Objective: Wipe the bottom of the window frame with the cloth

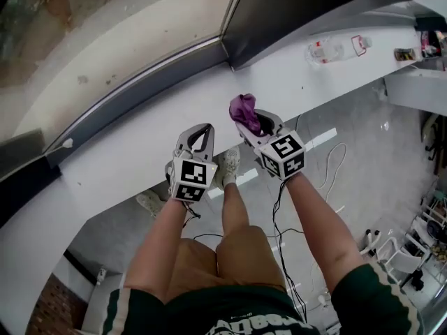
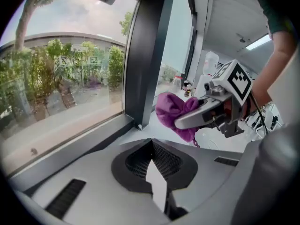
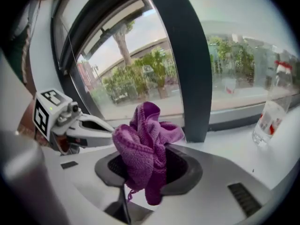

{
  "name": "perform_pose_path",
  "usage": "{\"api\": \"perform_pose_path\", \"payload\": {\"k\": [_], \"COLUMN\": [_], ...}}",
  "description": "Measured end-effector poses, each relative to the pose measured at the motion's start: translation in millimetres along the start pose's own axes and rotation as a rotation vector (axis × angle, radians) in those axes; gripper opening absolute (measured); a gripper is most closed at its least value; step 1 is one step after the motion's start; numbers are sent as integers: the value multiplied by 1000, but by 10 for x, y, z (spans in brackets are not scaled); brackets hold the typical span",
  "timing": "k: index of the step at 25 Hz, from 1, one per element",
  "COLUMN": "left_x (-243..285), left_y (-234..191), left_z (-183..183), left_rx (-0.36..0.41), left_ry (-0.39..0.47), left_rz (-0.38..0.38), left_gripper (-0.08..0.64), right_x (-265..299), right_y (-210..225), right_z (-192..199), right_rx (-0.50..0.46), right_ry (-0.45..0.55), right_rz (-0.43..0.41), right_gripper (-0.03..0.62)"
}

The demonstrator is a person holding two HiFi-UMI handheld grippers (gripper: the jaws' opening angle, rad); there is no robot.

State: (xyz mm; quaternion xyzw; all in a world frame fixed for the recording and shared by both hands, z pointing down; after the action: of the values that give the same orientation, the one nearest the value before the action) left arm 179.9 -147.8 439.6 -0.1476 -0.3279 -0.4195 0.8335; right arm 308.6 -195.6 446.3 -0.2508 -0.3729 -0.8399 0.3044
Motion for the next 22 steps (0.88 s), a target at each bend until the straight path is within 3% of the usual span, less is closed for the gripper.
{"api": "perform_pose_path", "payload": {"k": [4, 10, 13, 16, 22], "left_x": [-745, -2064, -2583, -3087, -3809], "left_y": [-48, -209, -379, -397, -462], "left_z": [-528, -1413, -1820, -2076, -2539], "left_rx": [55, 93, 169, 216, 236], "left_ry": [66, 206, 282, 346, 478], "left_rz": [7, -23, -68, -111, -174], "left_gripper": [3, 3, 3, 3, 3], "right_x": [-739, -1688, -1990, -2224, -2445], "right_y": [-800, -2010, -2408, -2774, -3356], "right_z": [-611, -1414, -1831, -1970, -2107], "right_rx": [-43, -145, -179, -211, -331], "right_ry": [172, 378, 489, 561, 592], "right_rz": [-63, -51, -51, -91, -101], "right_gripper": [166, 166, 166, 166, 164]}}
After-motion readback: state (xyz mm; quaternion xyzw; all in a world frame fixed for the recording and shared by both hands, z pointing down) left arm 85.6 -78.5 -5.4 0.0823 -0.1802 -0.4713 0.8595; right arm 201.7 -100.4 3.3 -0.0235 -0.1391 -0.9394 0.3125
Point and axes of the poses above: the fingertips, and each gripper's own axes: x forward along the fingers, y to its right, z out of its underside, the point moved 5 cm from there along -x, backward along the fingers, and after that the axes turned 15 degrees about x, right-handed, at the moved point
